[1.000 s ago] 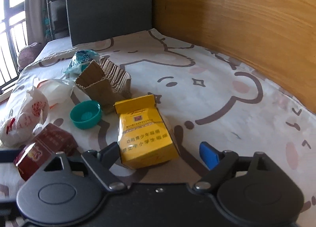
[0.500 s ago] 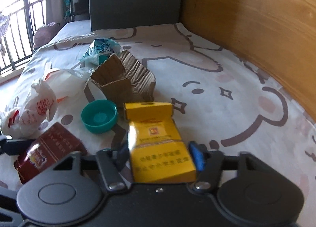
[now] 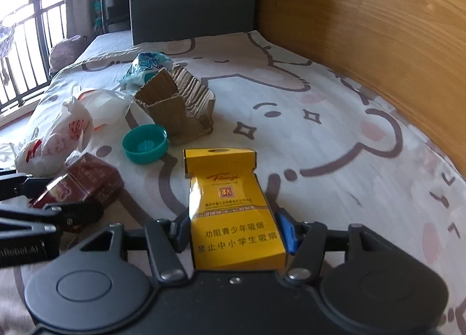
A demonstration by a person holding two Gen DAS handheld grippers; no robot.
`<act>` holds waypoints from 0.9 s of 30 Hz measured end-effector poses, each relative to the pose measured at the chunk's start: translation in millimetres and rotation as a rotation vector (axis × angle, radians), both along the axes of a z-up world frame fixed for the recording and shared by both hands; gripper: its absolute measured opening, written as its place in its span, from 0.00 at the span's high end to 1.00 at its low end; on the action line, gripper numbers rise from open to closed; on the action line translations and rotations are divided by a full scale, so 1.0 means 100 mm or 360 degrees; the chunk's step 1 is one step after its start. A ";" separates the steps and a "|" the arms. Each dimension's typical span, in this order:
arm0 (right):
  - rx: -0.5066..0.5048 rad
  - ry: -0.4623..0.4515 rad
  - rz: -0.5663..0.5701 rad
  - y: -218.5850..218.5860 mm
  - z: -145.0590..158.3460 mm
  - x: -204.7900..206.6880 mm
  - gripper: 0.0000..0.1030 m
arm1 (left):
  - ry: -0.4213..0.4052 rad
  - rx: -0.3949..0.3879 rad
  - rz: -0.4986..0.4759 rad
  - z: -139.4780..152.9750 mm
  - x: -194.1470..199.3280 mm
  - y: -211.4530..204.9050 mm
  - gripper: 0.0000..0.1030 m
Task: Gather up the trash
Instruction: 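Lift the red packet and yellow box with both tools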
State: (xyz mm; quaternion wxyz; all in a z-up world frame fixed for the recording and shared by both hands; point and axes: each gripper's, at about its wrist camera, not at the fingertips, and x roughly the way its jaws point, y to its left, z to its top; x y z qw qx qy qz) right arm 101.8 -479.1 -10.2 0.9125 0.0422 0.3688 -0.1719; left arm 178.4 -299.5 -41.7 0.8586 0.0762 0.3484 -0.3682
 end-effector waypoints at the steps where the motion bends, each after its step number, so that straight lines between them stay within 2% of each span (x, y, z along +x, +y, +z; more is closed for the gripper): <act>1: 0.0000 -0.0003 -0.0008 0.00 0.01 -0.03 0.42 | 0.0001 -0.0009 0.0003 0.02 -0.02 0.02 0.49; 27: -0.0046 -0.0225 -0.0088 0.41 0.72 -0.90 0.42 | -0.0107 -0.0118 0.0117 0.67 -0.63 0.68 0.49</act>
